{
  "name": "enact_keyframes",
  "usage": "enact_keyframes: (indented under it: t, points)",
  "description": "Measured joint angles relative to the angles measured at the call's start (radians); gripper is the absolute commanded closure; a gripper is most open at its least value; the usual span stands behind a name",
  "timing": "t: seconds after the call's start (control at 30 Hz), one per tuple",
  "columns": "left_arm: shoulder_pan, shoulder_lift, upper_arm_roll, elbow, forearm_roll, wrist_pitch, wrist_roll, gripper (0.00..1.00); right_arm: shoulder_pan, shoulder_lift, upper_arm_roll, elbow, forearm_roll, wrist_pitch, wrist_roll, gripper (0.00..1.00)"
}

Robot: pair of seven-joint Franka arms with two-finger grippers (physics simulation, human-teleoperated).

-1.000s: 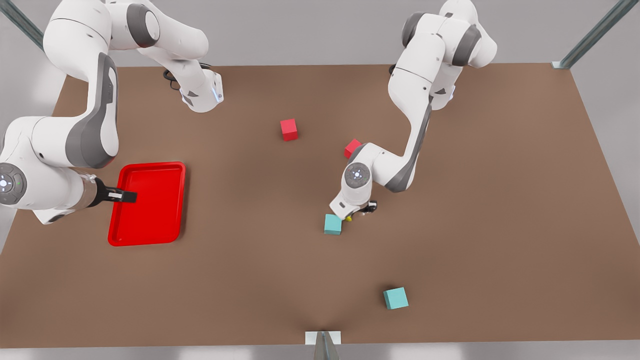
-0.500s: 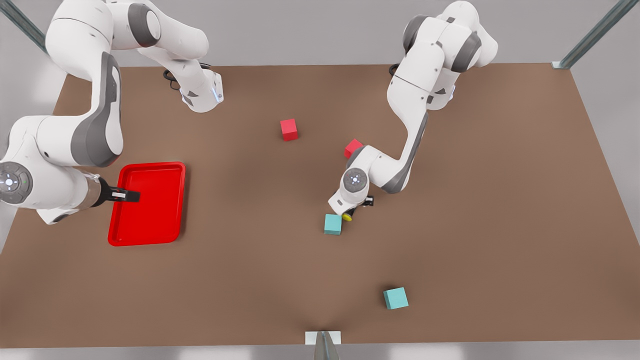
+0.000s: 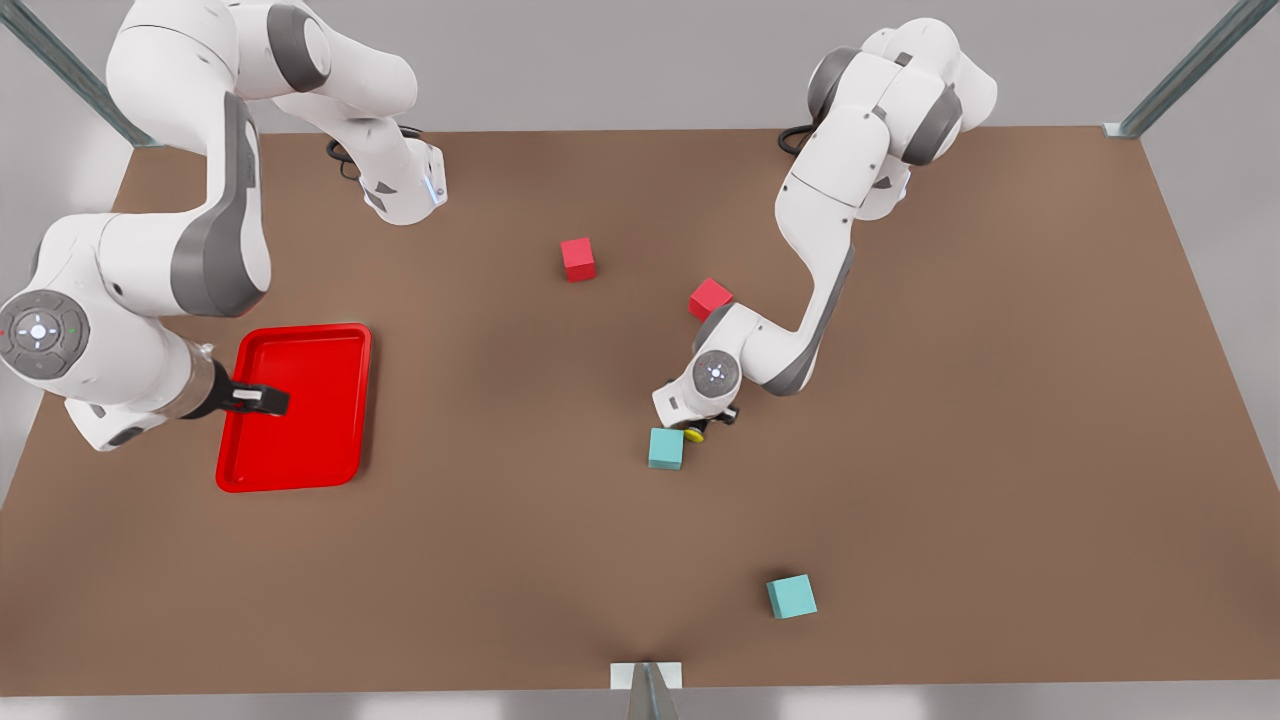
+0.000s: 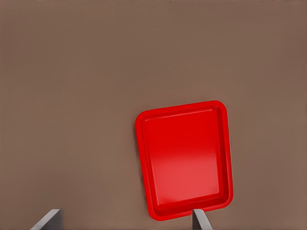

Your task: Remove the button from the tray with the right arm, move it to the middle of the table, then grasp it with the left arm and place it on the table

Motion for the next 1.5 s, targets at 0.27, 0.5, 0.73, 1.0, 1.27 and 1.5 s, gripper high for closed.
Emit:
enact_keyframes:
  t: [0.27, 0.5, 0.73, 1.0, 1.27, 1.5]
  points:
    - [0.004, 0.001, 0.0, 0.0, 0.0, 0.002, 0.081, 0.3, -0.052, 0.009, -0.002, -0.07, 0.0, 0.012, 0.002, 0.0]
    - [0.001, 0.005, 0.0, 0.003, 0.0, 0.006, 0.126, 0.36, -0.053, 0.008, -0.001, -0.081, -0.015, -0.026, 0.002, 0.0]
    - [0.001, 0.009, 0.0, 0.016, 0.001, 0.009, 0.154, 0.44, -0.055, 0.008, -0.001, -0.081, -0.016, -0.04, 0.001, 0.0]
    - [0.0, 0.007, 0.001, 0.023, -0.003, 0.01, 0.182, 0.0, -0.052, 0.008, -0.001, -0.081, -0.017, -0.044, 0.001, 0.0]
    - [0.005, 0.035, 0.0, 0.073, -0.003, 0.013, 0.209, 0.0, -0.051, 0.008, -0.001, -0.081, -0.017, -0.046, 0.001, 0.0]
    - [0.003, 0.053, 0.002, 0.083, 0.003, 0.031, 0.212, 0.28, -0.052, 0.008, -0.001, -0.081, -0.018, -0.046, 0.002, 0.0]
